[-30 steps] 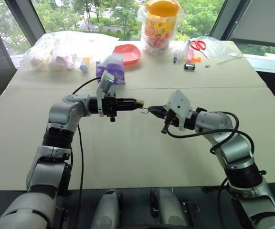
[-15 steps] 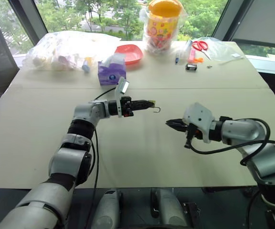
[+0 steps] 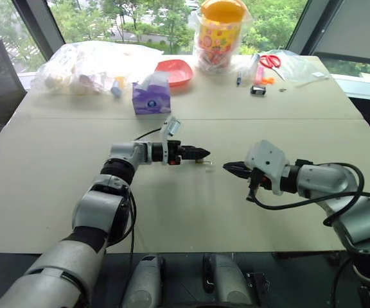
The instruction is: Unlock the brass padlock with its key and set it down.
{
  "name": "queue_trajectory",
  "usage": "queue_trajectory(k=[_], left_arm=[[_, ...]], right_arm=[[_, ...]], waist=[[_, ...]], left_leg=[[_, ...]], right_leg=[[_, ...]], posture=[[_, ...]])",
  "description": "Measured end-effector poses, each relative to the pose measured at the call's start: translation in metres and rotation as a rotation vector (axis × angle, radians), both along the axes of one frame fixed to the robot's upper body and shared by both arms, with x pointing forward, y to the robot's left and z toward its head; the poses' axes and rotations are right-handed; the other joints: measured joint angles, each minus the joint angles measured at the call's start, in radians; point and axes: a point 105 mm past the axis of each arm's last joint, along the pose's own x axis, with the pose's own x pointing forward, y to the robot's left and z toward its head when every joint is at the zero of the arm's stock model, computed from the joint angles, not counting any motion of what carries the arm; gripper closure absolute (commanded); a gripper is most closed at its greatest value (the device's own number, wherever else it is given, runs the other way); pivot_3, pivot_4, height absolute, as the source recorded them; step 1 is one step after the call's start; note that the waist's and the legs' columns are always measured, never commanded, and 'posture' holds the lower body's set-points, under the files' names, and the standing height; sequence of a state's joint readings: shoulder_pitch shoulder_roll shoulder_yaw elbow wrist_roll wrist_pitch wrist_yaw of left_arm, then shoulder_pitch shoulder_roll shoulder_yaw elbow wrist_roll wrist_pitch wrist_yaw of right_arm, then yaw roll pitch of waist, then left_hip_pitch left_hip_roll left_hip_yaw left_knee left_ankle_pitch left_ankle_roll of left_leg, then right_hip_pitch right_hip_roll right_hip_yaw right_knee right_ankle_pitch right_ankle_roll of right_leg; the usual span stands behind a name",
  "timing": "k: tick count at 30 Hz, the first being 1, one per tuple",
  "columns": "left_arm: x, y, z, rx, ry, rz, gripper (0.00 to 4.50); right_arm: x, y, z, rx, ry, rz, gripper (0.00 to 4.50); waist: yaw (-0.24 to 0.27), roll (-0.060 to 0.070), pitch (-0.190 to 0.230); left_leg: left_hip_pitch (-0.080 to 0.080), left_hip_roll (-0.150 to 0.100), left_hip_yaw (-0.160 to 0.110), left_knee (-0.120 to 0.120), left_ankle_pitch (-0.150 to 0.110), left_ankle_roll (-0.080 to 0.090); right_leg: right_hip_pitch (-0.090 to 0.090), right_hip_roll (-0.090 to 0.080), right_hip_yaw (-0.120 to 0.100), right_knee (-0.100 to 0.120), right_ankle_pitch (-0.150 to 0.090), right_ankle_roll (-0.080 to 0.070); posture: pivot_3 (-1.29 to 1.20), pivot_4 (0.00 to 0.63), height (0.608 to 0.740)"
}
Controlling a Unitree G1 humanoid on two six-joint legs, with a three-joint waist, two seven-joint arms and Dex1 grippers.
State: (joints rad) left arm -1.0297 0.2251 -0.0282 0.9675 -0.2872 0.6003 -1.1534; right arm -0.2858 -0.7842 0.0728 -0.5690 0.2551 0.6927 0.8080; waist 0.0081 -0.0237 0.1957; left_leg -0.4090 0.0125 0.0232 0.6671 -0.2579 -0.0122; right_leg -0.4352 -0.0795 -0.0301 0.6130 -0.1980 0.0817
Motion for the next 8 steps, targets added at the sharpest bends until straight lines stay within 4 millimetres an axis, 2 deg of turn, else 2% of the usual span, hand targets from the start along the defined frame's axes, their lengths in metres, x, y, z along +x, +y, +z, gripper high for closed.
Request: queue_trajectory(k=[4, 8], left_arm=[[0.004, 0.043, 0.016, 0.082, -0.159, 0.066, 0.95], [-0.008, 0.073, 0.022, 0.145, -0.237, 0.119, 0.95]], right_arm=[[-0.003, -0.003, -0.004, -0.005, 0.011, -0.011, 4.50], [-0.003, -0.006, -0.007, 0.005, 0.012, -0.038, 4.50]], waist=[[-0.001, 0.000, 0.000], [0.002, 0.000, 0.000]], left_leg=[[0.000, 0.001, 0.000, 0.000, 0.000, 0.000], [0.000, 0.002, 0.000, 0.000, 0.000, 0.000]], right_leg=[[0.000, 0.000, 0.000, 0.001, 0.000, 0.000], [0.000, -0.001, 0.000, 0.000, 0.000, 0.000]], posture=[[0.00, 0.150, 0.740], [0.00, 0.150, 0.740]])
